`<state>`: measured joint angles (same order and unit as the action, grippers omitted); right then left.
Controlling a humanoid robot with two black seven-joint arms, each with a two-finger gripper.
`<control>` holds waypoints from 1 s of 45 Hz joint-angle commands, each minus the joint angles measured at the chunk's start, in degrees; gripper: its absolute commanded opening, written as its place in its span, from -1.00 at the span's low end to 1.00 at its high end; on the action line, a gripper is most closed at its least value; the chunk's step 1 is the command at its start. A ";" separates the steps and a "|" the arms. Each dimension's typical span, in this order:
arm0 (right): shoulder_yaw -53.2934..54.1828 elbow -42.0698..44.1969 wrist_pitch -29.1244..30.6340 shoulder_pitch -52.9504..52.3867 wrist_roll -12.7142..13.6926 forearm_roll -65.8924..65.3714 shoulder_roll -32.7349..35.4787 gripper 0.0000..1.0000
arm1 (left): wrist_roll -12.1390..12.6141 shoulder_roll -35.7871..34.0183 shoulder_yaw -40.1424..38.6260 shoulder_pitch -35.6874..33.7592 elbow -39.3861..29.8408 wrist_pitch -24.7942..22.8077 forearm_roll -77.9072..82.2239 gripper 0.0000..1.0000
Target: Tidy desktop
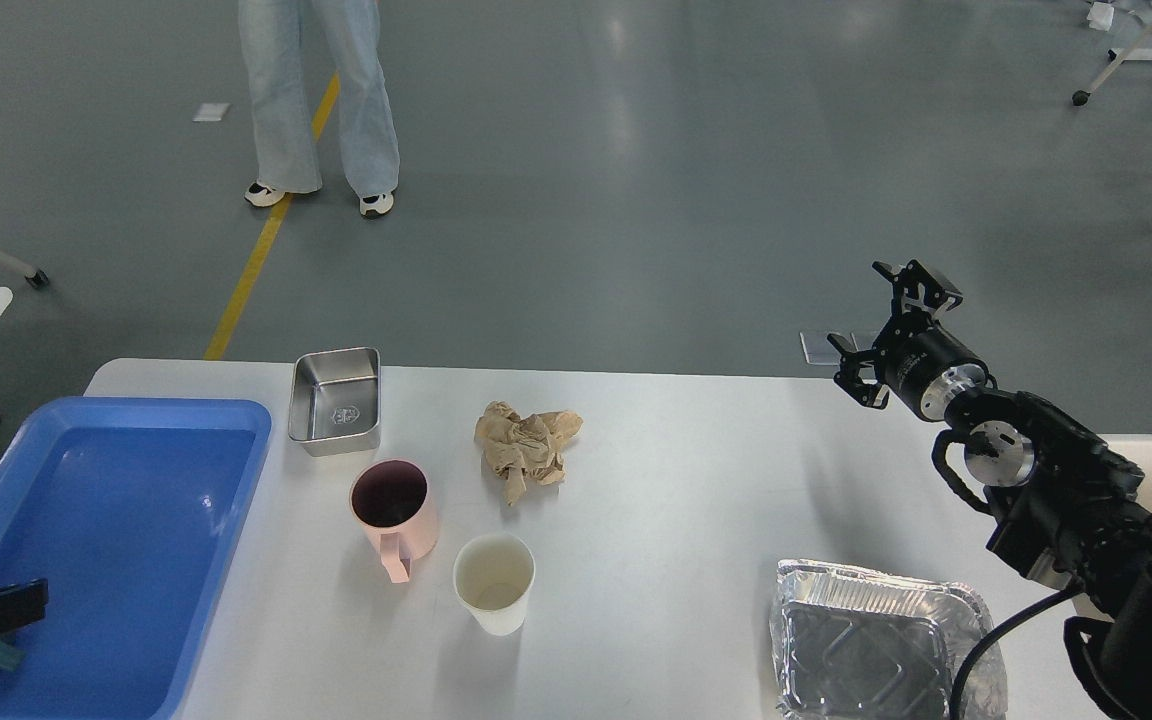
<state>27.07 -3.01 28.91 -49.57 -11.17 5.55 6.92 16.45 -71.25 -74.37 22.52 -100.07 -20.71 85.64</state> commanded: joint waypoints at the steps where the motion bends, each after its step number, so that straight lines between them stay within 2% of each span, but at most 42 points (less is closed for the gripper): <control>1: 0.00 0.02 0.01 0.09 0.00 -0.01 0.12 1.00 | 0.16 0.05 0.19 0.07 0.40 -0.12 0.05 0.95; 8: 0.00 0.02 0.01 0.09 0.00 0.08 0.12 1.00 | 0.42 0.85 0.28 0.60 0.93 0.23 0.14 0.95; 10: 0.00 0.02 0.01 0.00 0.00 0.08 0.20 1.00 | 0.42 0.93 1.33 1.04 0.93 2.33 -0.12 0.95; 19: 0.00 0.02 0.01 0.00 0.00 -0.01 0.29 1.00 | 0.42 -0.21 11.78 1.74 0.58 19.99 -1.70 0.95; 21: 0.00 0.02 0.01 0.00 0.00 -0.01 0.38 1.00 | 0.34 -0.30 12.67 1.74 0.58 23.42 -3.45 0.95; 22: 0.00 0.02 0.01 0.00 0.00 -0.01 0.38 1.00 | 0.34 -0.30 12.67 1.74 0.58 23.43 -3.46 0.95; 23: 0.00 0.02 0.01 0.09 0.00 -0.01 0.64 1.00 | -0.10 -0.21 13.28 1.74 0.66 27.70 -5.03 0.95; 29: 0.00 0.02 0.01 0.09 0.00 0.08 0.82 1.00 | 0.16 0.23 12.50 0.78 1.46 35.11 -5.83 0.95; 32: 0.00 0.02 0.01 0.18 0.00 -0.01 0.82 1.00 | 0.16 0.49 12.23 -0.45 1.98 36.26 -6.45 0.95; 33: 0.00 0.02 0.01 0.18 0.00 -0.01 0.73 1.00 | -0.27 1.02 12.32 -3.76 2.68 36.44 -8.71 0.95; 35: 0.00 0.02 0.01 0.18 0.09 -0.01 0.73 1.00 | -0.11 1.46 12.23 -5.80 3.56 36.88 -10.13 0.95; 40: 0.00 0.11 -0.08 0.09 0.09 -0.01 0.56 1.00 | 0.16 6.02 11.97 -9.15 6.72 36.70 -12.94 0.95; 45: -0.09 0.11 -0.08 0.44 0.09 -0.01 0.56 1.00 | -1.33 9.11 11.79 -10.65 7.70 35.74 -19.18 0.95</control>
<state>27.07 -2.95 28.91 -49.41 -11.08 5.54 7.51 16.35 -65.04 -62.46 13.51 -93.46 15.92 71.88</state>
